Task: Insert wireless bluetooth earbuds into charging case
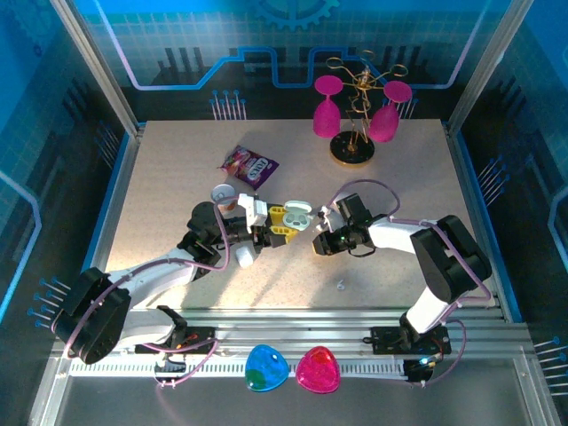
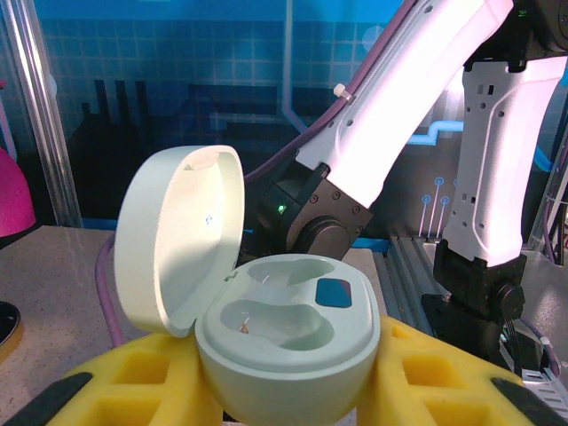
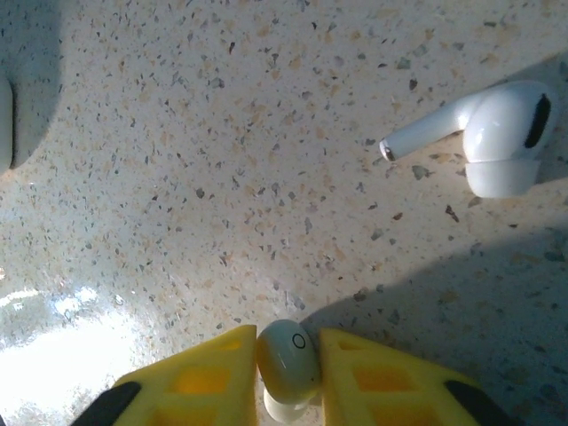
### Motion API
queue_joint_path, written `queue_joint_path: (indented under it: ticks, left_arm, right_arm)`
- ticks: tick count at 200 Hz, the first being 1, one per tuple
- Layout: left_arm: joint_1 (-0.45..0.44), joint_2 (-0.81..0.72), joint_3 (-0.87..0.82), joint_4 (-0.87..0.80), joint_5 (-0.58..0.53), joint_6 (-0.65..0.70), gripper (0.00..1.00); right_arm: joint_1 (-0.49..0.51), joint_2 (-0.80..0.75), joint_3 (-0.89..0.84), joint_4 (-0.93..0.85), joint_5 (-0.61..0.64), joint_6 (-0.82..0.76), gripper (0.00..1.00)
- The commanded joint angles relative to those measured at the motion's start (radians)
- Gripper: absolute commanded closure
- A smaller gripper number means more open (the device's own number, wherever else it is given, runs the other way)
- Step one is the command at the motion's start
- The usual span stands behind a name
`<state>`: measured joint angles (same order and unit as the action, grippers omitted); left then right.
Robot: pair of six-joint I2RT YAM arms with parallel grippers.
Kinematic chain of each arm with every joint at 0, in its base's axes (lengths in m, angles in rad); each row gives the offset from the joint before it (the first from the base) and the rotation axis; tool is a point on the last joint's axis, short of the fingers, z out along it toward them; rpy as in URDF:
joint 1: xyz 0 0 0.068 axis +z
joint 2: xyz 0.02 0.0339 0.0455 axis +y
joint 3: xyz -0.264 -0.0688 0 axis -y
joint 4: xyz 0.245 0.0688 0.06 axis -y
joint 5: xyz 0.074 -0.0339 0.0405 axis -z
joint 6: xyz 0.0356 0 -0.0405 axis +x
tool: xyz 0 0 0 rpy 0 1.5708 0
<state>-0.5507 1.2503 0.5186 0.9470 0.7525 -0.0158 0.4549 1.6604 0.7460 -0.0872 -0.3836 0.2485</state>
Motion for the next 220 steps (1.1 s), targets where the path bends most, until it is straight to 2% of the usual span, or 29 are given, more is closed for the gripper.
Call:
queue_joint_path:
  ticks: [1, 28, 50, 90, 116, 148, 174, 220]
  left_arm:
    - [0.006, 0.0, -0.006, 0.017, -0.001, 0.025, 0.73]
    - [0.007, 0.0, -0.007, 0.015, -0.005, 0.027, 0.73]
    - [0.007, 0.003, -0.009, 0.017, -0.011, 0.027, 0.73]
    - [0.006, 0.009, -0.011, 0.027, -0.013, 0.024, 0.73]
    - [0.006, 0.02, -0.007, 0.041, -0.007, 0.017, 0.73]
    - [0.006, 0.028, -0.003, 0.045, -0.005, 0.014, 0.73]
    - [0.007, 0.035, -0.003, 0.06, -0.001, 0.002, 0.73]
    - [0.006, 0.024, -0.002, 0.04, -0.001, 0.01, 0.73]
  right_arm:
    - [-0.01, -0.009, -0.009, -0.011, -0.009, 0.003, 0.81]
    - [-0.01, -0.065, -0.015, -0.033, 0.019, 0.019, 0.81]
    - [-0.01, -0.141, -0.026, -0.056, 0.101, 0.051, 0.8]
    - [-0.005, -0.322, -0.064, -0.163, 0.505, 0.243, 0.81]
    - [0.008, -0.383, -0.065, -0.236, 0.667, 0.308, 0.81]
    - [0.048, -0.361, -0.008, -0.382, 0.876, 0.398, 0.84]
    - [0.093, -0.309, 0.047, -0.466, 0.996, 0.454, 0.86]
    - [0.149, -0.22, 0.12, -0.525, 1.072, 0.512, 0.88]
